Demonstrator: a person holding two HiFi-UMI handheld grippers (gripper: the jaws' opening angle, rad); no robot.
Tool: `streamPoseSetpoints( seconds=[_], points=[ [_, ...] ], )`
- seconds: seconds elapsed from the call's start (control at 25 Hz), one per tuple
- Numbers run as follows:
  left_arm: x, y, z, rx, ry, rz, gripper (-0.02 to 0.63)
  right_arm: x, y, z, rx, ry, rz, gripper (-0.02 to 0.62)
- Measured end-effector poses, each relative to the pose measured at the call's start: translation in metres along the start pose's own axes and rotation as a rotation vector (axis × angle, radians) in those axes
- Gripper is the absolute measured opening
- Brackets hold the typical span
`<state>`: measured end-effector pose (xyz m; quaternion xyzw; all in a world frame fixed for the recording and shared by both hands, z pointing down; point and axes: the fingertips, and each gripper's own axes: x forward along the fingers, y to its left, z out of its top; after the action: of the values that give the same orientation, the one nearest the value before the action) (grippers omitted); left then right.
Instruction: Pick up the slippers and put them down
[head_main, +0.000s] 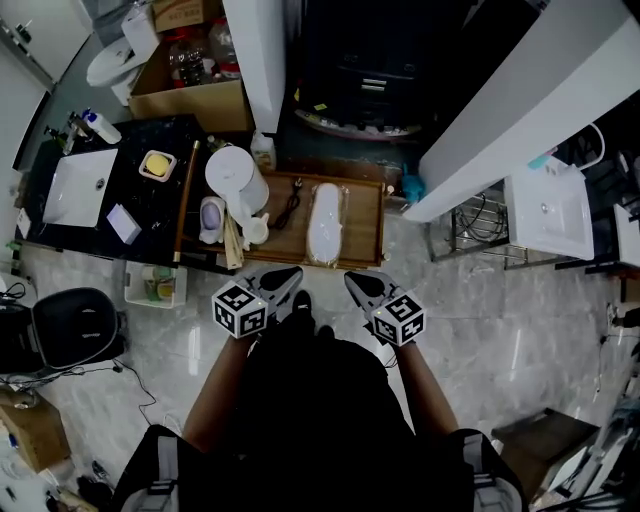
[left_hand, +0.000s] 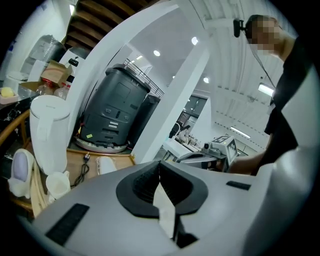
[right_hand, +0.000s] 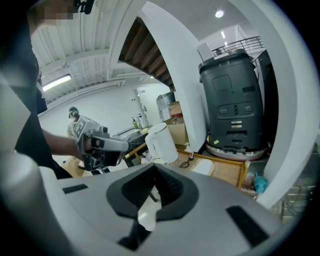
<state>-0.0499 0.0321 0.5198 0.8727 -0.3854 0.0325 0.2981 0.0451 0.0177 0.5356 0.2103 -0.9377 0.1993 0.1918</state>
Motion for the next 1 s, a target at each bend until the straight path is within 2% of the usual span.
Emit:
streamPoseSetpoints(
  seconds=[0.4,0.68,1.0],
  points=[
    [0.029,0.041,0.014,-0.011,0.061,-0.097,0.012,0.049,-0.027,0.018,0.042,0.0,-0.07,0.009],
    [0.045,0.052,0.01,0.033,0.154,-0.159,0.012,0.071,-0.032,0.015,0.032,0.04,-0.06,0.009],
    [0.068,0.065,0.005,0.023,0.195,-0.161,0.012,0.073,-0.059,0.001,0.063,0.075,-0.05,0.009]
  ],
)
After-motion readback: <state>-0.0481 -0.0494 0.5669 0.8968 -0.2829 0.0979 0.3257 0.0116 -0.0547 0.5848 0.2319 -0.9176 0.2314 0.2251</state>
